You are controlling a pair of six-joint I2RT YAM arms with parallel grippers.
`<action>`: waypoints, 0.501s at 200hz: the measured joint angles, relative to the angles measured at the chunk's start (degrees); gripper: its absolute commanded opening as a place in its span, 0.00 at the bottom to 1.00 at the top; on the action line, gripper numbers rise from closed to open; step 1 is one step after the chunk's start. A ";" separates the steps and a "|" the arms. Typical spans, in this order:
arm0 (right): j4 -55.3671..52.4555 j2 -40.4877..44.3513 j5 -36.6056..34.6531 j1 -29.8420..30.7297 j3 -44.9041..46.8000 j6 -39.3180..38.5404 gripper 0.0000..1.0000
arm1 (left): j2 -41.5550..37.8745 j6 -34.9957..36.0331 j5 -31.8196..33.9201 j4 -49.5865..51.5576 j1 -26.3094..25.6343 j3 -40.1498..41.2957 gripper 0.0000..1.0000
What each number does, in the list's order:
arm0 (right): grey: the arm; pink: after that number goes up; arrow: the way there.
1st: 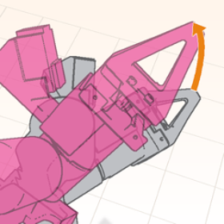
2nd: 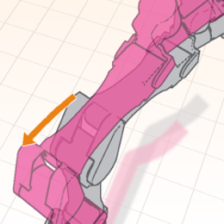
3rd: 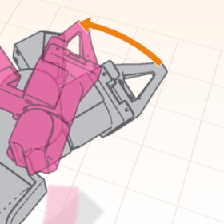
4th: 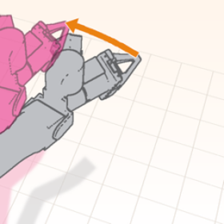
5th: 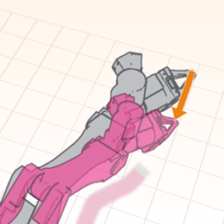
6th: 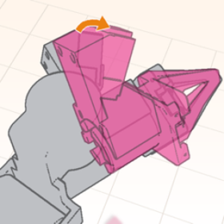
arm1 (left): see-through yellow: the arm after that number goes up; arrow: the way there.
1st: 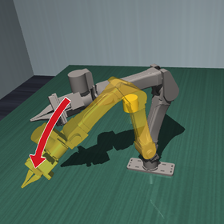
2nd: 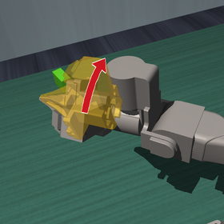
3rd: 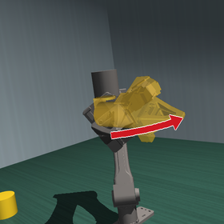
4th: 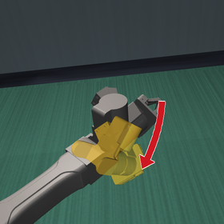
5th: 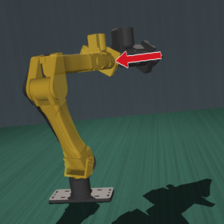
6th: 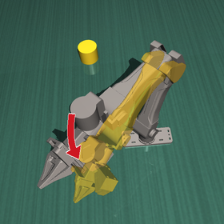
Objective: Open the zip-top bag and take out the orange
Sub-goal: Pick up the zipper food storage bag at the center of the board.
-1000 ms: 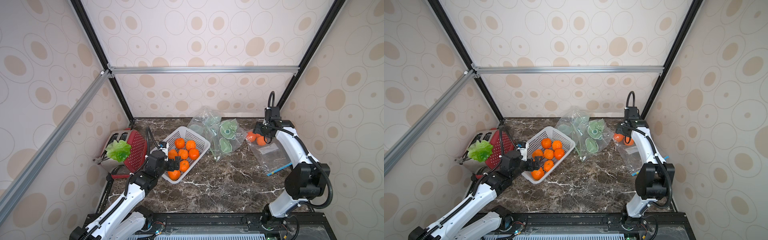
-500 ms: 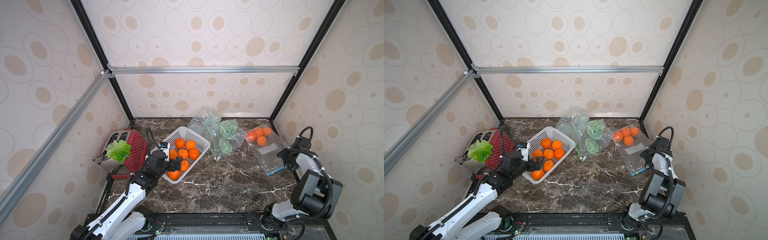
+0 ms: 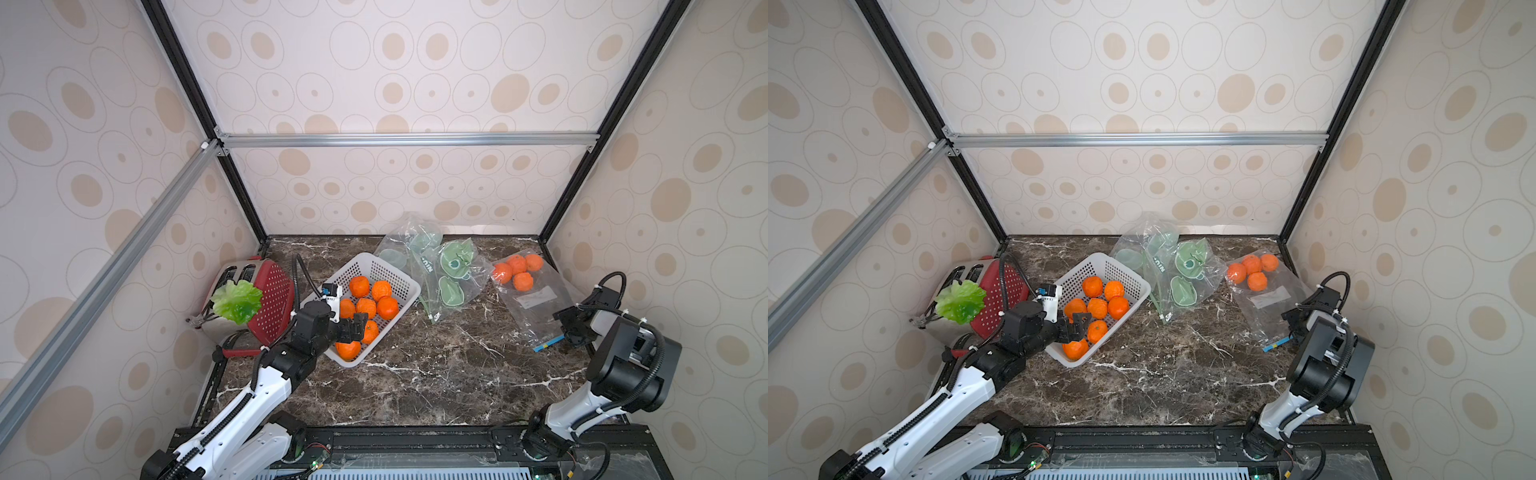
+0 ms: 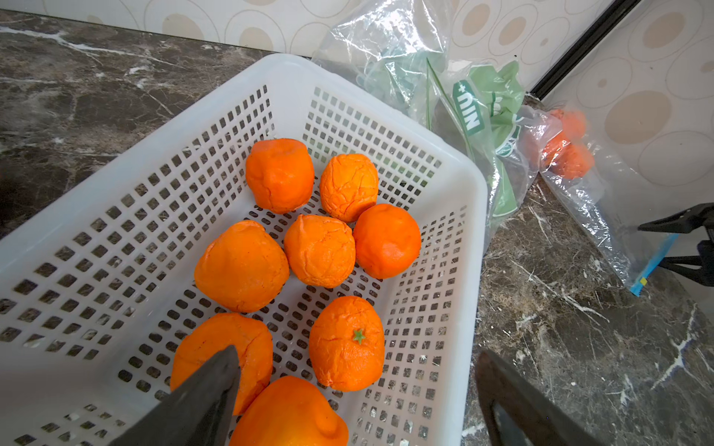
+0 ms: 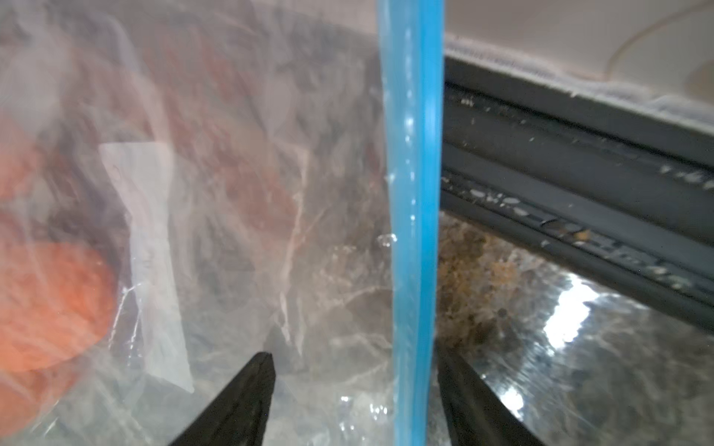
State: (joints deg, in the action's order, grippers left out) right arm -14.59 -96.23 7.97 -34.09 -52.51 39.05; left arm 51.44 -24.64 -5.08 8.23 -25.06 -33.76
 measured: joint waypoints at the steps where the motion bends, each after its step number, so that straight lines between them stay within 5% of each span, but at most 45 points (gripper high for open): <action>1: 0.24 0.00 0.26 0.00 -0.02 0.11 0.65 | 0.00 0.00 0.00 0.00 0.00 0.02 0.96; 77: 7.21 0.07 11.56 0.52 3.93 3.91 0.01 | 1.75 0.68 -4.15 -4.96 -3.76 0.66 0.91; 100: 7.67 3.43 15.32 2.43 5.86 6.08 0.00 | 4.09 2.27 -5.90 -7.39 -8.35 0.57 0.88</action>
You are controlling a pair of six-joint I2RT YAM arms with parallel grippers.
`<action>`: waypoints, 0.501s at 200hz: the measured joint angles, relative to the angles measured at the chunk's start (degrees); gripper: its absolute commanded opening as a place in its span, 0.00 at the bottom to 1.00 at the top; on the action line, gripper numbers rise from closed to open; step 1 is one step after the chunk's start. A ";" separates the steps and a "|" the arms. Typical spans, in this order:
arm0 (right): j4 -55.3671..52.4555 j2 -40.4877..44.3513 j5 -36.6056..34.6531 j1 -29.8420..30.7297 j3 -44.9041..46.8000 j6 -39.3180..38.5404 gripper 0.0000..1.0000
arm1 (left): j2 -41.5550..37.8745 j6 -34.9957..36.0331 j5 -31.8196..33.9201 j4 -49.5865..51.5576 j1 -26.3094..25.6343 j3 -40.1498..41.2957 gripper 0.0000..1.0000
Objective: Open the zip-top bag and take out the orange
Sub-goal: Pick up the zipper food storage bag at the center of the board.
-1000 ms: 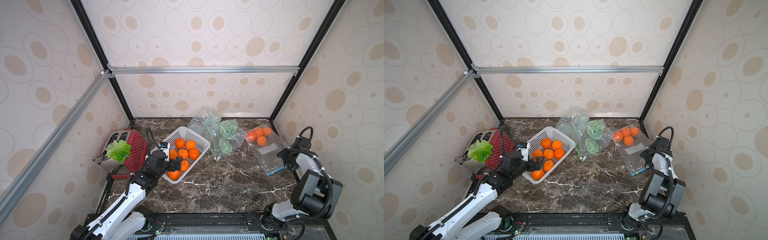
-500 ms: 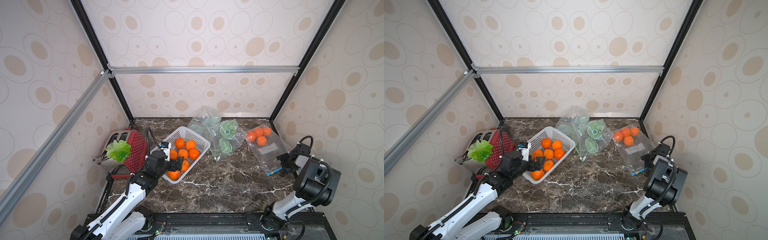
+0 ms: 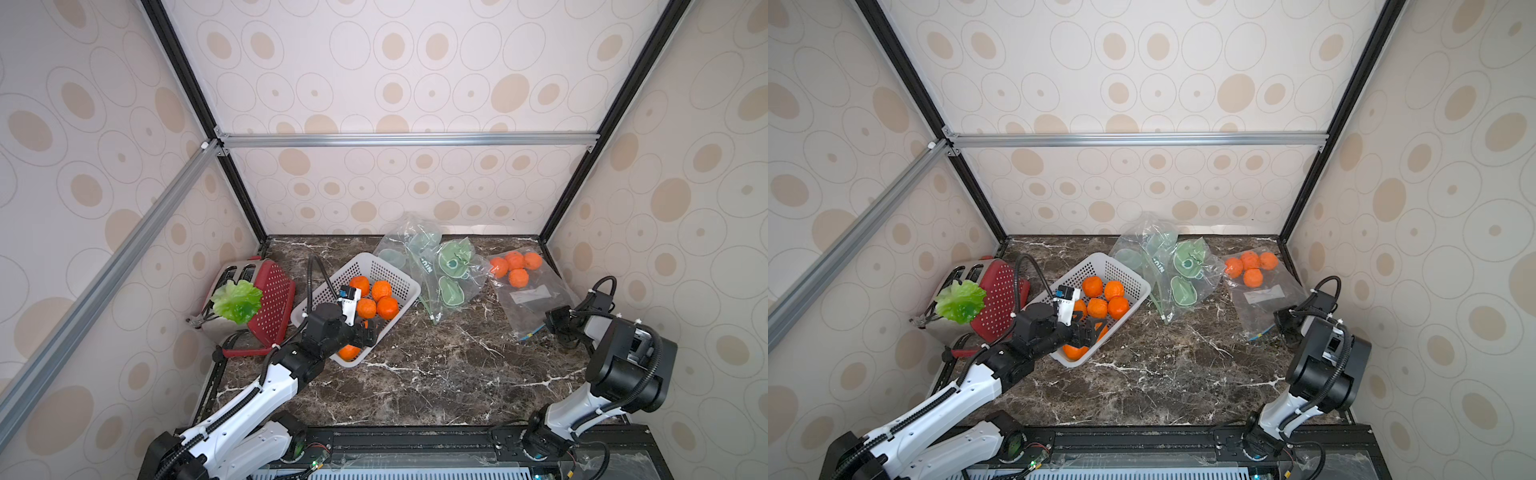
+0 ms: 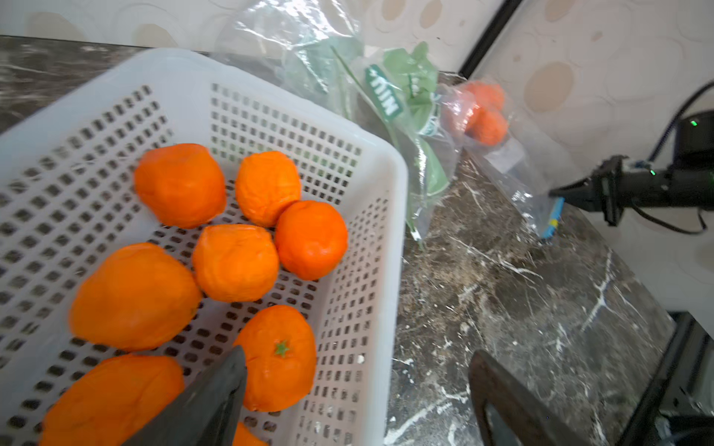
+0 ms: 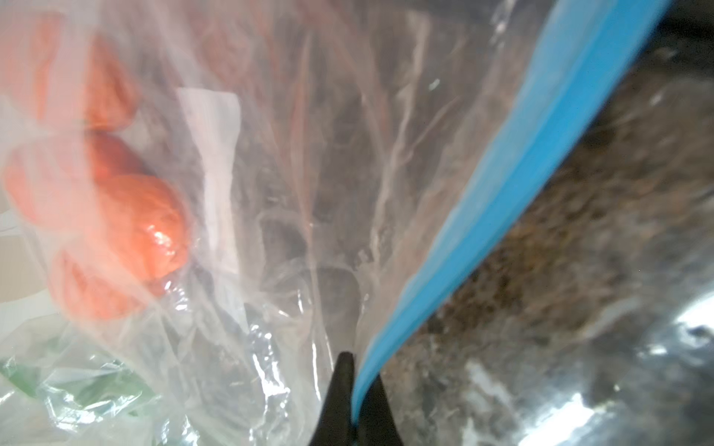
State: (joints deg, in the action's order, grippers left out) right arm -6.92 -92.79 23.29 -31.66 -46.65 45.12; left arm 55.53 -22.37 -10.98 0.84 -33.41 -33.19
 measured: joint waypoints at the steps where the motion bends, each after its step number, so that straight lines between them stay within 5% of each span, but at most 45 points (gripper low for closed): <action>1: 0.00 0.13 0.09 0.07 0.07 0.07 0.00 | 0.17 0.13 -0.13 -0.11 -0.22 -0.02 0.88; 57: -2.23 18.80 4.42 9.40 5.55 4.11 0.00 | 10.43 5.88 -4.04 -5.62 -9.55 -4.44 0.86; 100: -10.12 33.42 6.56 12.76 10.01 5.64 0.00 | 22.51 13.09 -6.03 -11.61 -18.67 -9.79 0.98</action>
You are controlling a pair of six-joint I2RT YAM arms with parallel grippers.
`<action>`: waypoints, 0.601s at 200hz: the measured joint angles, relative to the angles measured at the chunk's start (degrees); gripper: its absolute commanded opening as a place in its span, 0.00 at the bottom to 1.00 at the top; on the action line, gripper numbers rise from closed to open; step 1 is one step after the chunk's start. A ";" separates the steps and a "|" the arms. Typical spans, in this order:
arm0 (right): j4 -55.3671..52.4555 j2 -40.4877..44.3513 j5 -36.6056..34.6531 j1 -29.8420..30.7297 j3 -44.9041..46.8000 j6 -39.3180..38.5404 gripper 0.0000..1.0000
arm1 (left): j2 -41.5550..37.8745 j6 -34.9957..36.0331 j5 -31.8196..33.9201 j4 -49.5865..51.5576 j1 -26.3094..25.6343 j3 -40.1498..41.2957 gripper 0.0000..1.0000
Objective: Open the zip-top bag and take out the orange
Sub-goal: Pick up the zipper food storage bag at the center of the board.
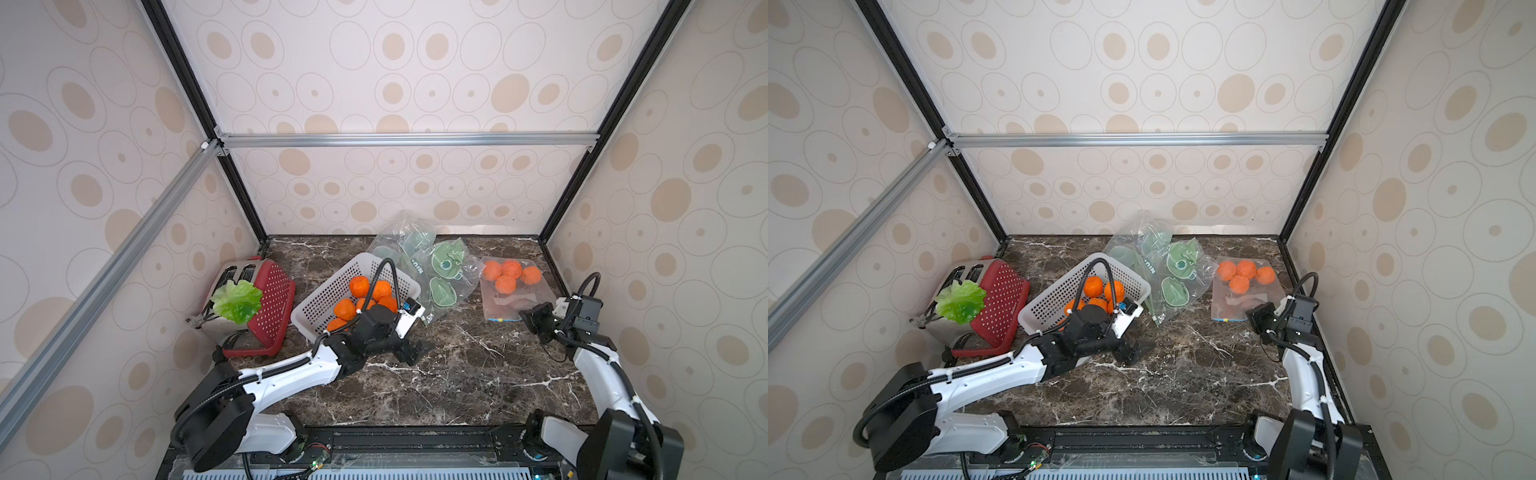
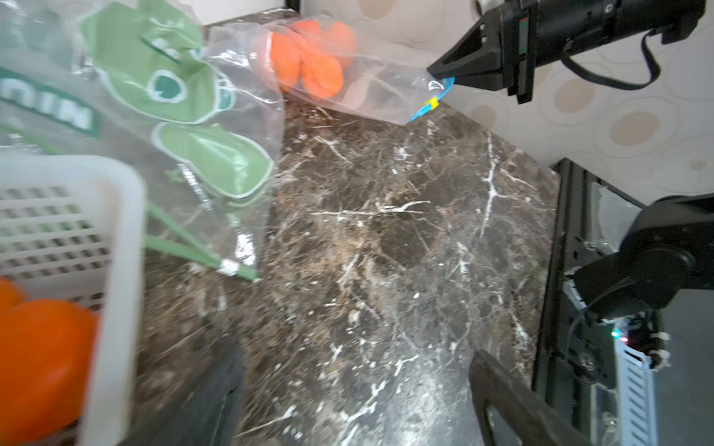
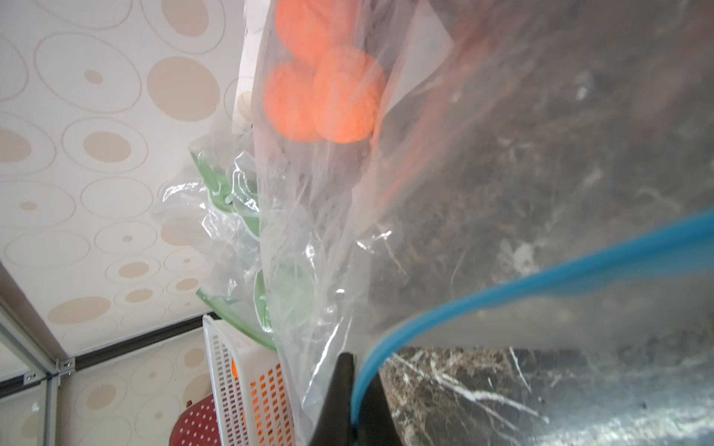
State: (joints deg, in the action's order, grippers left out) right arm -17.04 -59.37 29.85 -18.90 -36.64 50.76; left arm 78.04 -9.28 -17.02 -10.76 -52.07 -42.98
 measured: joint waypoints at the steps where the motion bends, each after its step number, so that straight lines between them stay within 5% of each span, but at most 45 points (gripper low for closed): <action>1: -0.17 0.22 0.00 0.07 0.02 0.02 0.00 | 0.37 0.44 0.15 0.00 -0.35 -0.28 0.98; 50: -10.84 13.22 0.74 2.23 -1.57 0.66 0.00 | 9.38 13.53 -0.83 -6.21 -5.35 -7.13 0.92; 120: -16.02 15.63 3.06 2.84 -2.93 1.55 0.00 | 17.29 27.02 -3.48 -17.16 -5.86 -12.92 0.60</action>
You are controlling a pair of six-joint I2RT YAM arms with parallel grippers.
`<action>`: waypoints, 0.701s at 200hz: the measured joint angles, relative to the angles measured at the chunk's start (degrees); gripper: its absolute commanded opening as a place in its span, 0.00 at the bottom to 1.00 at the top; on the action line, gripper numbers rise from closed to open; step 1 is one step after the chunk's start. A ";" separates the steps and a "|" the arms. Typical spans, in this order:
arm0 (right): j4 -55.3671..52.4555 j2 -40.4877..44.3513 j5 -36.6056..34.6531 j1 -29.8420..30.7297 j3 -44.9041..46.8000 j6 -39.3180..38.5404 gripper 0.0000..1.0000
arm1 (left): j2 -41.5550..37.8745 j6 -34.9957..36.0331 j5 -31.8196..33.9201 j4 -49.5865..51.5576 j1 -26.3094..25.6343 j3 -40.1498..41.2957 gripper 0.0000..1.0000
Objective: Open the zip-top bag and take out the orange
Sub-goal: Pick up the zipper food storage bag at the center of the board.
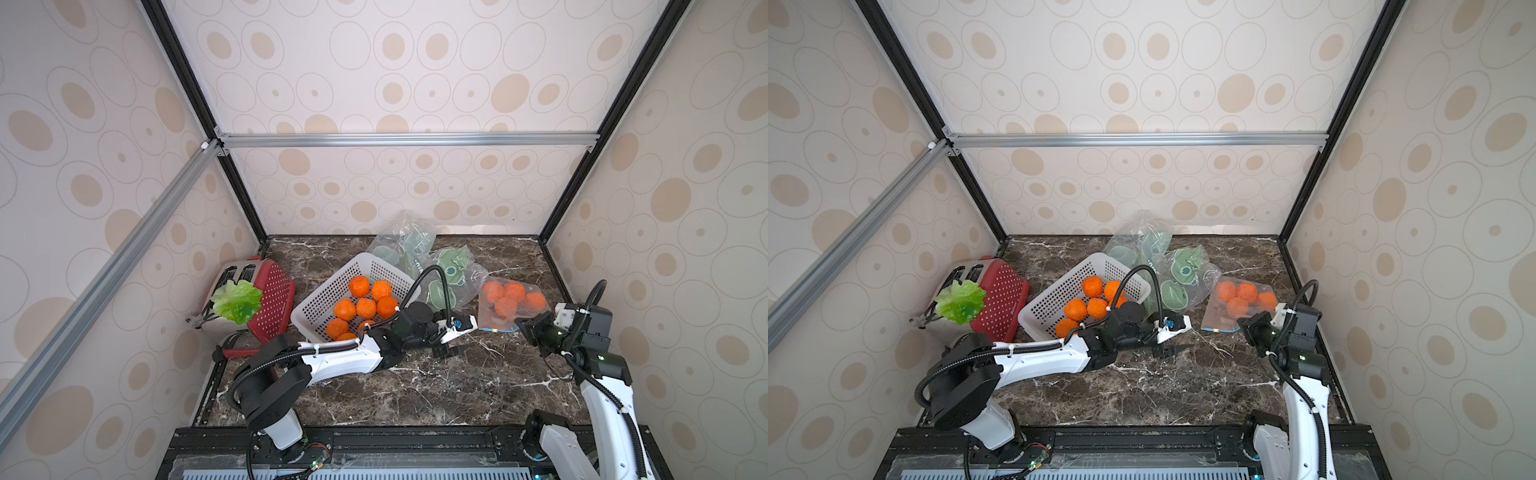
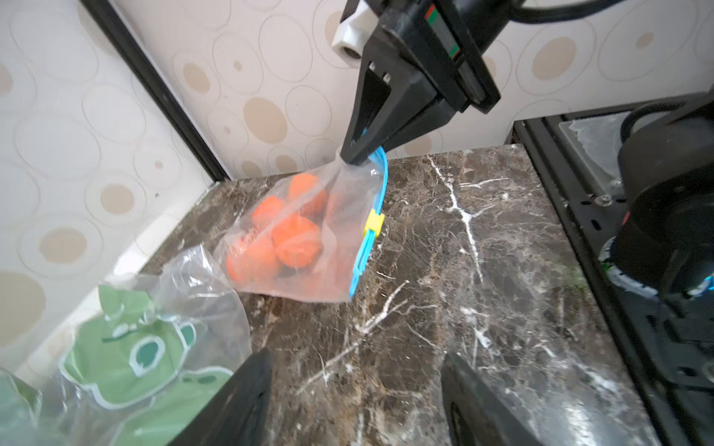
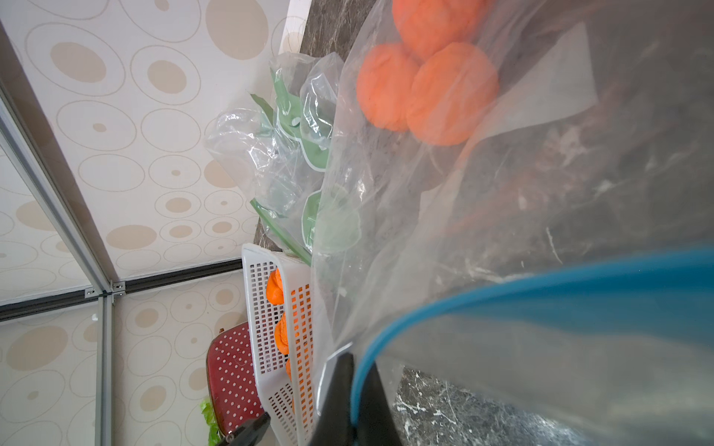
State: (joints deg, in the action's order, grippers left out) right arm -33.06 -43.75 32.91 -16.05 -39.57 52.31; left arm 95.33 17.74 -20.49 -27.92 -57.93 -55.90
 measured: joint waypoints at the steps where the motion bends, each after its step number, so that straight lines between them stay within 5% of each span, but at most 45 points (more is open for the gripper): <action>1: -0.04 0.00 0.02 0.00 0.00 0.00 0.00 | 0.09 0.15 -0.02 -0.04 0.00 -0.07 0.60; 64: -0.37 -0.61 1.11 0.04 0.00 0.24 0.00 | 7.82 4.48 -1.07 -2.99 -1.36 -6.10 0.38; 110: -0.39 -1.16 1.44 0.26 -0.07 0.31 0.01 | 8.85 5.68 0.28 -3.08 -1.46 -6.38 0.00; 117: -0.39 -1.18 1.44 0.26 -0.13 0.31 0.07 | 8.85 5.95 0.52 -3.19 -1.49 -6.45 0.00; 140: -1.64 -1.70 1.46 0.33 -1.64 -0.94 0.51 | 8.85 5.90 1.70 -3.32 -1.51 -6.51 0.00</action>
State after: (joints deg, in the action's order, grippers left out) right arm -34.70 -45.45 34.37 -15.73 -41.21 51.37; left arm 104.18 23.64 -18.79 -31.24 -59.44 -62.41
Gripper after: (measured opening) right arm 0.327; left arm 0.051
